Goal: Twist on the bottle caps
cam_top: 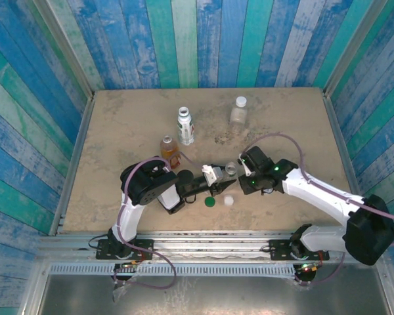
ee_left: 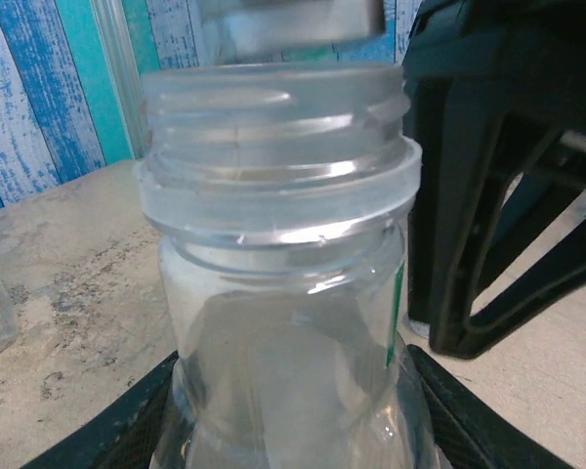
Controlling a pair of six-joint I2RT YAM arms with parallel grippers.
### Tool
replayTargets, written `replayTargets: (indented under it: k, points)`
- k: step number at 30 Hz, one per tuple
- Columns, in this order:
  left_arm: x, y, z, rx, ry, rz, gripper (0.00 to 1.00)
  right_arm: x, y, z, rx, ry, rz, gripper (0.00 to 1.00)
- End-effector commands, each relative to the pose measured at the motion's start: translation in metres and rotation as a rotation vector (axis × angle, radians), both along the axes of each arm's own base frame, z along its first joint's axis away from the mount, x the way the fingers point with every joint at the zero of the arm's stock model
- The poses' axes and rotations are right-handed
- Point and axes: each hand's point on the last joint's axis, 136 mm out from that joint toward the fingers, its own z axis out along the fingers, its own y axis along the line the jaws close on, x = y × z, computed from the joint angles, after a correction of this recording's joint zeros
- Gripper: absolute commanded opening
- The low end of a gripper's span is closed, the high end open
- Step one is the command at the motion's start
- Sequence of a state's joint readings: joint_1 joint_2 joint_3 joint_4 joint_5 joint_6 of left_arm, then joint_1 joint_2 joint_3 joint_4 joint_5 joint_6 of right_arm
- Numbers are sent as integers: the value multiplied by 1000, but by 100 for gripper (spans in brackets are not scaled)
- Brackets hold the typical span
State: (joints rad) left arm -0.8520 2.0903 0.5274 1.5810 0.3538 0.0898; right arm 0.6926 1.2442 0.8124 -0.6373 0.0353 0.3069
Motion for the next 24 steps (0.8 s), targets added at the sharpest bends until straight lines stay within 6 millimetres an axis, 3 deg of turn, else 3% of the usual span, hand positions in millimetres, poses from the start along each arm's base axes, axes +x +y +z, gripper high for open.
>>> replayTargets:
  k: [1,5,8,10,12,19,24]
  points:
    - [-4,4,-18,42,39,3,54,3,3,33,42,-49,0,20]
    - [3,8,-15,20,61,30,54,7,-11,34,-5,-78,-43,24]
    - [8,10,-16,12,78,37,54,4,-14,37,-1,-83,-51,27]
    - [10,10,-16,12,78,41,54,0,-10,43,42,-97,-30,34]
    - [13,10,-16,8,84,46,54,-7,-2,48,97,-104,21,38]
    - [17,9,-18,22,93,61,54,-49,29,37,240,-119,216,66]
    - [18,11,-19,30,92,73,54,-87,58,18,288,-155,383,69]
